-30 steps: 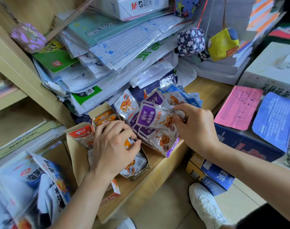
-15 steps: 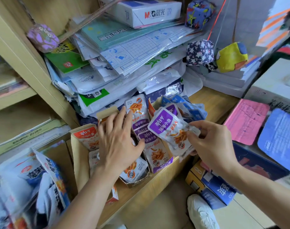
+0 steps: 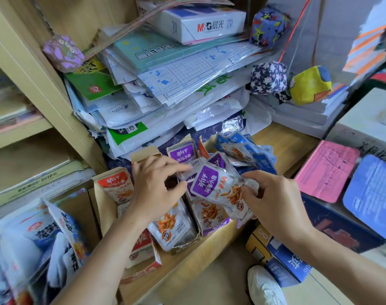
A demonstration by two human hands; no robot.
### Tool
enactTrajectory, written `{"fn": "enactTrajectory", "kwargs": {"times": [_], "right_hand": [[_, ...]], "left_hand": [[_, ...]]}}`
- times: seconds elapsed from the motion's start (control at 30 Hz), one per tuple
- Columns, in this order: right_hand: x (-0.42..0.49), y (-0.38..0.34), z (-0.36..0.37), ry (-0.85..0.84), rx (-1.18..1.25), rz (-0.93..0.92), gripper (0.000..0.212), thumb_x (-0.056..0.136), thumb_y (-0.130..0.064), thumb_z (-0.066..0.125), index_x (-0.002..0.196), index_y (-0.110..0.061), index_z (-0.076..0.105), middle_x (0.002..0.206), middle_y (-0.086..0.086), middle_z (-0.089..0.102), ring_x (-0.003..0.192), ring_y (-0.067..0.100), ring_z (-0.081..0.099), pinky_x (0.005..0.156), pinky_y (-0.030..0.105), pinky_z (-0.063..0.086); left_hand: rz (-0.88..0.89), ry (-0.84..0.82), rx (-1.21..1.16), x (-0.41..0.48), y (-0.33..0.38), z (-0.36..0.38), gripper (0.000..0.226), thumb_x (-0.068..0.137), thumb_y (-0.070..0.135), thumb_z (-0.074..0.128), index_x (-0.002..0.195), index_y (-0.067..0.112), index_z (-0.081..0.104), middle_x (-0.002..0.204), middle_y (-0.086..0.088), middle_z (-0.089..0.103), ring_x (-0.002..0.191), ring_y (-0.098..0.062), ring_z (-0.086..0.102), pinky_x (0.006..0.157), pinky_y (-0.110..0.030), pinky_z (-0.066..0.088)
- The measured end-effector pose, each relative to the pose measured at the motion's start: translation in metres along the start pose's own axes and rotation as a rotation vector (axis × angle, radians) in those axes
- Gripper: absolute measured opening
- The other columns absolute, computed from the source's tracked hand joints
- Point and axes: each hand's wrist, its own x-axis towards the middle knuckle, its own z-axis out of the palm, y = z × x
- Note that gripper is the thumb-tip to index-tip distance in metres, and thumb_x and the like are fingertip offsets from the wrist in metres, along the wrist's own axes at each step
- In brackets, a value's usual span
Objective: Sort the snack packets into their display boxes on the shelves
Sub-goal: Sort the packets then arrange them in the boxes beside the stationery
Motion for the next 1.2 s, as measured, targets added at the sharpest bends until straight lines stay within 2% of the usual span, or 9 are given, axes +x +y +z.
{"fn": "enactTrajectory", "kwargs": {"times": [0.1, 0.27, 0.43, 0.57, 0.67, 0.73, 0.83, 0.97, 1.2], "right_hand": [[0.000, 0.001, -0.002, -0.002, 0.023, 0.053, 0.024, 0.091, -0.016, 0.069, 0.112, -0.027, 0.073, 0.087, -0.015, 0.071, 0.075, 0.000, 0.070, 0.059, 0.024, 0.060], [0.000, 0.000, -0.002, -0.004, 0.072, 0.092, 0.022, 0.091, -0.014, 0.069, 0.109, -0.025, 0.073, 0.085, -0.015, 0.070, 0.070, -0.002, 0.070, 0.053, 0.022, 0.059], [0.001, -0.003, 0.000, 0.009, 0.082, 0.117, 0.023, 0.090, -0.009, 0.069, 0.108, -0.023, 0.074, 0.082, -0.009, 0.072, 0.058, 0.003, 0.069, 0.049, 0.027, 0.058], [-0.001, -0.003, -0.001, -0.016, 0.235, 0.195, 0.022, 0.091, -0.008, 0.068, 0.108, -0.022, 0.071, 0.087, -0.005, 0.072, 0.060, 0.002, 0.071, 0.044, 0.019, 0.054], [-0.002, -0.001, -0.002, 0.002, 0.367, 0.267, 0.019, 0.092, -0.007, 0.067, 0.104, -0.021, 0.069, 0.085, -0.002, 0.074, 0.066, 0.005, 0.073, 0.048, 0.022, 0.056], [-0.003, 0.000, -0.001, 0.020, 0.421, 0.312, 0.018, 0.092, -0.009, 0.069, 0.103, -0.023, 0.068, 0.083, 0.001, 0.075, 0.069, 0.009, 0.075, 0.051, 0.025, 0.059], [-0.003, -0.003, -0.001, 0.035, 0.520, 0.376, 0.019, 0.092, -0.012, 0.070, 0.095, -0.030, 0.066, 0.080, 0.001, 0.077, 0.071, 0.013, 0.076, 0.053, 0.027, 0.060], [0.001, -0.009, -0.003, 0.052, 0.631, 0.466, 0.015, 0.091, -0.008, 0.070, 0.093, -0.023, 0.068, 0.075, 0.003, 0.077, 0.071, 0.019, 0.076, 0.056, 0.030, 0.062], [0.005, -0.007, -0.008, 0.091, 0.703, 0.546, 0.013, 0.090, -0.007, 0.071, 0.099, -0.017, 0.070, 0.077, 0.007, 0.077, 0.072, 0.020, 0.076, 0.052, 0.021, 0.058]], "left_hand": [[0.053, -0.009, -0.028, -0.007, -0.004, -0.004, 0.016, 0.081, 0.046, 0.060, 0.088, 0.040, 0.073, 0.108, 0.027, 0.066, 0.107, 0.001, 0.054, 0.089, -0.035, 0.025], [0.006, -0.048, 0.039, -0.008, 0.001, -0.007, 0.027, 0.082, 0.046, 0.056, 0.107, 0.041, 0.064, 0.101, 0.027, 0.064, 0.106, 0.001, 0.052, 0.090, -0.030, 0.022], [-0.029, -0.134, 0.144, -0.003, 0.007, -0.007, 0.048, 0.084, 0.052, 0.040, 0.123, 0.040, 0.066, 0.105, 0.027, 0.063, 0.106, -0.005, 0.047, 0.088, -0.033, 0.019], [0.022, -0.240, 0.337, -0.004, 0.012, -0.005, 0.048, 0.083, 0.050, 0.034, 0.110, 0.036, 0.072, 0.107, 0.016, 0.054, 0.106, -0.016, 0.044, 0.092, -0.042, 0.023], [0.066, -0.305, 0.364, -0.005, 0.011, -0.006, 0.043, 0.080, 0.051, 0.033, 0.093, 0.035, 0.071, 0.122, 0.021, 0.055, 0.116, -0.017, 0.041, 0.096, -0.045, 0.022], [0.082, -0.310, 0.338, -0.007, 0.009, -0.008, 0.042, 0.080, 0.051, 0.034, 0.095, 0.039, 0.072, 0.129, 0.025, 0.057, 0.120, -0.014, 0.041, 0.098, -0.046, 0.023], [0.088, -0.293, 0.322, -0.010, 0.008, -0.009, 0.044, 0.082, 0.052, 0.038, 0.108, 0.042, 0.072, 0.123, 0.027, 0.061, 0.114, -0.011, 0.043, 0.098, -0.046, 0.025], [0.100, -0.223, 0.243, -0.009, 0.006, -0.006, 0.044, 0.080, 0.046, 0.053, 0.120, 0.039, 0.071, 0.122, 0.026, 0.062, 0.109, -0.011, 0.043, 0.093, -0.040, 0.023], [0.100, -0.100, -0.149, -0.010, -0.004, -0.009, 0.027, 0.075, 0.046, 0.065, 0.099, 0.044, 0.078, 0.099, 0.033, 0.069, 0.101, -0.008, 0.051, 0.093, -0.034, 0.024]]}}
